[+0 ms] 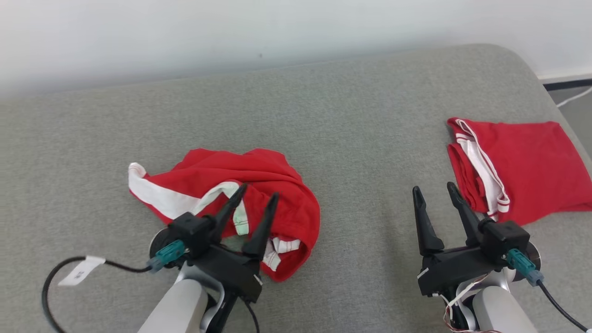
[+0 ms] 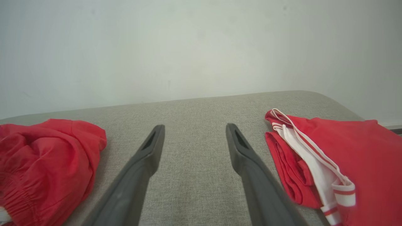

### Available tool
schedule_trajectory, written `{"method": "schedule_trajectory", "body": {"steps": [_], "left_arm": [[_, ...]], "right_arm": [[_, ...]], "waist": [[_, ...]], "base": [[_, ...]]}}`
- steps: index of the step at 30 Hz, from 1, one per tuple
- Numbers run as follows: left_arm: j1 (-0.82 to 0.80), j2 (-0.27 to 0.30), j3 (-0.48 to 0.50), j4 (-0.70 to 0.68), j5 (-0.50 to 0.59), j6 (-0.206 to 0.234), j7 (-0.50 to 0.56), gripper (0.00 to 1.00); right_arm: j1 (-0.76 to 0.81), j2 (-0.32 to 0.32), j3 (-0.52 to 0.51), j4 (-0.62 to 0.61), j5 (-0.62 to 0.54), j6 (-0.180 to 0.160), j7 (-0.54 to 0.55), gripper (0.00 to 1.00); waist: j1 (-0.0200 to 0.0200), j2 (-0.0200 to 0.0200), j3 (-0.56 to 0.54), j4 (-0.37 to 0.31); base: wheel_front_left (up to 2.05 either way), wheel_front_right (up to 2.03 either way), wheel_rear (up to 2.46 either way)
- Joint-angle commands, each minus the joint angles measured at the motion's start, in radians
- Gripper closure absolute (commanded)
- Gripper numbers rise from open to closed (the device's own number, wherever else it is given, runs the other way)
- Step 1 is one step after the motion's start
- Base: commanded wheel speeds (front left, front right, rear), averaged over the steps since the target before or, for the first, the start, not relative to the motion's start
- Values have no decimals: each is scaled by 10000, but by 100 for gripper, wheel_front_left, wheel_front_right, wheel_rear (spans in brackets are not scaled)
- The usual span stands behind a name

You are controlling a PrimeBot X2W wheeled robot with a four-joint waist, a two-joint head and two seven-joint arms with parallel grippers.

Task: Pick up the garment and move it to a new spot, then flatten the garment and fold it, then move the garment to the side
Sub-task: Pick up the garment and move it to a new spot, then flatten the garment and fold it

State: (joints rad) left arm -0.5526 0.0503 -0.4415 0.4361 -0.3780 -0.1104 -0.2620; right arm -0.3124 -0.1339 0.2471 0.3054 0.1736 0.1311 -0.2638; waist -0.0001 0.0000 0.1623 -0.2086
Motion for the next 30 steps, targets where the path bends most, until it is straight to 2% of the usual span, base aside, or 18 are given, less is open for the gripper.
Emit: {"method": "schedule_trajectory", "body": {"steps": [1,9,14,30], "left_arm": [[303,15,193,-94,209,72,-37,0],[1621,11,1855,-1288,1133,372,-36,0],[2452,11,2574,-1523,1411,497,-34,0],[4197,9,3833,-2224,1644,733,-35,0]], "right_arm": [[193,26,60,8,-8,-9,4,0],[328,26,461,116,153,-9,4,0],[424,35,902,247,352,-9,5,0],[475,-68,1665,718,872,-9,4,0]], "waist": [[1,0,-220,276],[1,0,-626,1015],[1,0,-757,1533],[1,0,-806,2926]], "base": [[0,0,0],[0,0,0],[0,0,0],[0,0,0]]}}
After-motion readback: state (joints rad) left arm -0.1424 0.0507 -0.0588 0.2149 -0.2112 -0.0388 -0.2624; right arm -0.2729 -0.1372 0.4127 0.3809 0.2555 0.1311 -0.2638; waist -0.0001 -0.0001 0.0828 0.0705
